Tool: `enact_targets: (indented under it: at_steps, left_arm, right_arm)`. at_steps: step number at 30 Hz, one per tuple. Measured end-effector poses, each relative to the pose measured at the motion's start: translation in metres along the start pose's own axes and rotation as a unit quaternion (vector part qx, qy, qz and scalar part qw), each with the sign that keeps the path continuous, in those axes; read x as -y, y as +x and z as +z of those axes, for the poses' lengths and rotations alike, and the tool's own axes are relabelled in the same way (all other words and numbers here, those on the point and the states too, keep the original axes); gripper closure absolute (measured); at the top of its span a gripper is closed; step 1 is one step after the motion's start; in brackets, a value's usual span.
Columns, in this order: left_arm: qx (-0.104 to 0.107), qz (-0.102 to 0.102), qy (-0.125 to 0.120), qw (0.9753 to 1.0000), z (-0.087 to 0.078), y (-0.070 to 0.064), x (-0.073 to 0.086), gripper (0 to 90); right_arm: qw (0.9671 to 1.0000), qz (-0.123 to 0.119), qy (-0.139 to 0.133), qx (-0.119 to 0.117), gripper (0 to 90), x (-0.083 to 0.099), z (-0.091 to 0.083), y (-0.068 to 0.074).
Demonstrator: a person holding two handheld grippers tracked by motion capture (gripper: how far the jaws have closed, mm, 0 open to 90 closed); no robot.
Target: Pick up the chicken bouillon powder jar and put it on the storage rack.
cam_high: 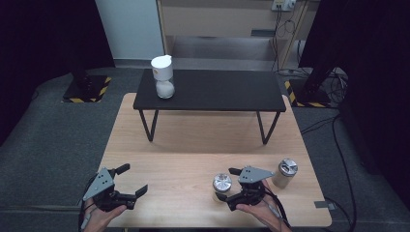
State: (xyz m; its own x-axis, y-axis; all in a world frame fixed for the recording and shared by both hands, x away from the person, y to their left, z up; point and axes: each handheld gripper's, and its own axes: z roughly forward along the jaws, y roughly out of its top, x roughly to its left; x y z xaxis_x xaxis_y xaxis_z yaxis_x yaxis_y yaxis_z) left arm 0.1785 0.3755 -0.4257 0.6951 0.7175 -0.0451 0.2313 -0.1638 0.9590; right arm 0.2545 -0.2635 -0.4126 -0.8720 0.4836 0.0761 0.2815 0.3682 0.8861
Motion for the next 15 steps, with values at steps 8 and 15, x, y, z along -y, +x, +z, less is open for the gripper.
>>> enact_targets:
  at_steps: [8, 15]
  left_arm:
    - [0.001, 0.0, 0.0, 1.0, 0.0, 0.0, 0.0, 0.0]
    - [0.0, 0.002, 0.002, 1.0, 0.0, 0.0, 0.0, 0.0]
  right_arm:
    - [1.0, 0.003, 0.0, -0.007, 12.6, 0.001, 0.011, -0.001]
    - [1.0, -0.001, -0.007, -0.005, 28.8, 0.003, 0.014, -0.003]
